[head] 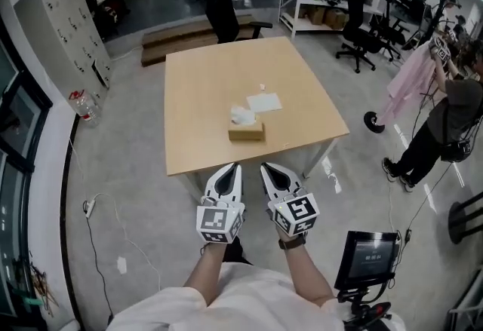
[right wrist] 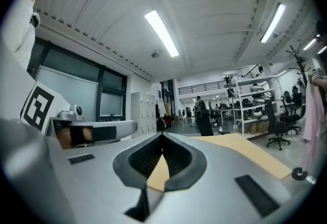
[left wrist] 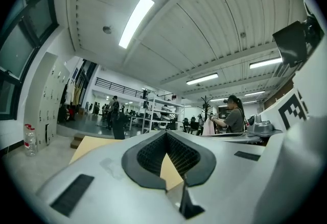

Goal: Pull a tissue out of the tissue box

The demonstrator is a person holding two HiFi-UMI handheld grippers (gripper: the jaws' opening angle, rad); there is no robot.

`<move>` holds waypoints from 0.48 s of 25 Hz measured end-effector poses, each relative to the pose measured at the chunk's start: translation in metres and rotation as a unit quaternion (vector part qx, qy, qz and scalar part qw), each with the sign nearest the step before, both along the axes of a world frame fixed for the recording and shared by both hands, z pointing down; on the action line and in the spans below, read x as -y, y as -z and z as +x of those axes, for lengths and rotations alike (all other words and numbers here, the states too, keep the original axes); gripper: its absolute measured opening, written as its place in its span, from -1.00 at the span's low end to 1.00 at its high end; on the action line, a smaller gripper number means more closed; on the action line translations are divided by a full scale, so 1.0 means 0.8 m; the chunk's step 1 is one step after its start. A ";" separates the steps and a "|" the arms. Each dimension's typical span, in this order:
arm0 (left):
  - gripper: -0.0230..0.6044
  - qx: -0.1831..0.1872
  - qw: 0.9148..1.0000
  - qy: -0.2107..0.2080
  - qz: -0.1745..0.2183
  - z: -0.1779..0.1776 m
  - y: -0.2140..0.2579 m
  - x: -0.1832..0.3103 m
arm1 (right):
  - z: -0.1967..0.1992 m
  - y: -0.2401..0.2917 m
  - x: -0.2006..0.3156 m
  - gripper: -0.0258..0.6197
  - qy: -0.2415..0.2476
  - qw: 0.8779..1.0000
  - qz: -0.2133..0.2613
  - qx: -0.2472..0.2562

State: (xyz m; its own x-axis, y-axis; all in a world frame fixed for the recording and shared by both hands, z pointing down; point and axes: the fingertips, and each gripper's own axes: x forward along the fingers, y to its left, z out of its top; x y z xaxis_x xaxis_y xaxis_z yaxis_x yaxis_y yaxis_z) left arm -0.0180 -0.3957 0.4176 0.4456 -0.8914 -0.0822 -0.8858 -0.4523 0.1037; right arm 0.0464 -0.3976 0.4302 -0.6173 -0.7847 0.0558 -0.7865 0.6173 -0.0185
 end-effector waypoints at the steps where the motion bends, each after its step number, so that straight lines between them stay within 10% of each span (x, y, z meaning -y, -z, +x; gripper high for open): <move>1: -0.96 0.001 1.000 -0.003 0.005 -0.006 0.005 0.031 | -0.007 0.007 0.031 -0.91 -0.002 1.000 0.004 -0.003; 12: -0.96 0.007 0.999 -0.039 0.032 -0.066 0.041 0.279 | -0.058 0.069 0.287 -0.92 -0.049 0.995 0.074 -0.037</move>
State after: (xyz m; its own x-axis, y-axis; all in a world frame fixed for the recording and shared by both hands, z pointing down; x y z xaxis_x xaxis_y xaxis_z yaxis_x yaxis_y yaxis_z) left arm -0.0709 -0.6190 0.3851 0.5143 -0.8474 -0.1321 -0.8491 -0.5248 0.0602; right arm -0.0004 -0.6268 0.3748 -0.5361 -0.8438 -0.0216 -0.8386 0.5296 0.1274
